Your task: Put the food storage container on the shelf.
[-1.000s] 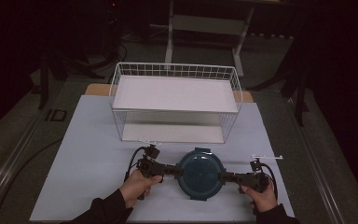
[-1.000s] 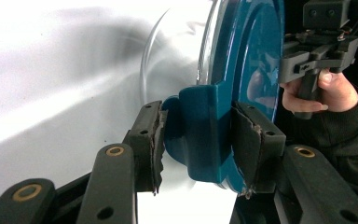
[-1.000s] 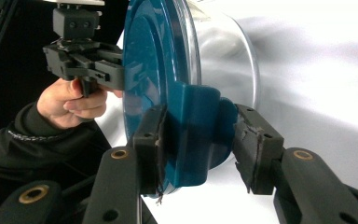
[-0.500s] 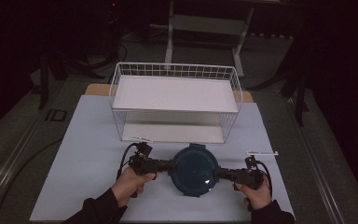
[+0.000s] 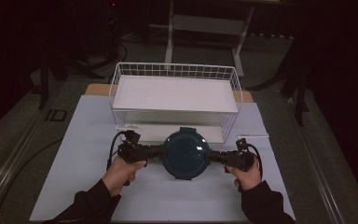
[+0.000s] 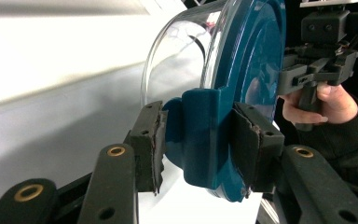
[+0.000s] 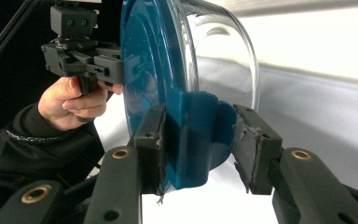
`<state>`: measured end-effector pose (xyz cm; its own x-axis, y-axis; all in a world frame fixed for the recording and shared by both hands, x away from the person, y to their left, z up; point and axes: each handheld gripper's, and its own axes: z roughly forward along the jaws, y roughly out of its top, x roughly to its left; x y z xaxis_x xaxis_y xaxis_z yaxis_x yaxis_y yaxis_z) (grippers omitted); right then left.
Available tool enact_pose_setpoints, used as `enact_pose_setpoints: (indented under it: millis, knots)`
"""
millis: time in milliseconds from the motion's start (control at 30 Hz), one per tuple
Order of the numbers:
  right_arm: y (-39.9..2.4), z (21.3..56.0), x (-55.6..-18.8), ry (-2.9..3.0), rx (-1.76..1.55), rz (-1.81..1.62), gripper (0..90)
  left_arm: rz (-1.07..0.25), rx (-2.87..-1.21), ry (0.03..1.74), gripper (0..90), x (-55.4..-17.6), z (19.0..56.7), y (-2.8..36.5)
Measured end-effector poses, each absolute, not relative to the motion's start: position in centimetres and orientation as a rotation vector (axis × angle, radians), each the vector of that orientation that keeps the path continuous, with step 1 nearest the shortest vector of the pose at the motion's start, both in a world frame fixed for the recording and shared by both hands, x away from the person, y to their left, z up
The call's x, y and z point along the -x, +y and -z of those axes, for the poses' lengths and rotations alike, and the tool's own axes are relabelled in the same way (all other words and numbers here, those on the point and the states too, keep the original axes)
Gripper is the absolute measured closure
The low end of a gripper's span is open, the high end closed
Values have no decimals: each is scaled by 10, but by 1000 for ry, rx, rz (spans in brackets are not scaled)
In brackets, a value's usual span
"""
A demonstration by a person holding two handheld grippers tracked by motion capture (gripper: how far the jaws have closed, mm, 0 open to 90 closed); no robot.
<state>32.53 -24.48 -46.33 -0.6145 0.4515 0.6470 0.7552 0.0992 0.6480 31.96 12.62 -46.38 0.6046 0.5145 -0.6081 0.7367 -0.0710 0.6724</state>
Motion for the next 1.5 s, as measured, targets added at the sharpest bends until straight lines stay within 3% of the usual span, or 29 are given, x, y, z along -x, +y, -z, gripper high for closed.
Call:
enact_pose_setpoints:
  millis: [633, 1133, 1500]
  knots:
    - [-226, 472, -379, -2179, 1137, 1592, 573, 164, -1716, 1041, 563, -363, 477, 141]
    - [-218, 505, -396, -2210, 1232, 1570, 569, 131, -1723, 1079, 556, -386, 506, 142]
    - [-214, 502, -400, -2221, 1293, 1562, 548, 171, -1680, 1111, 548, -392, 510, 142]
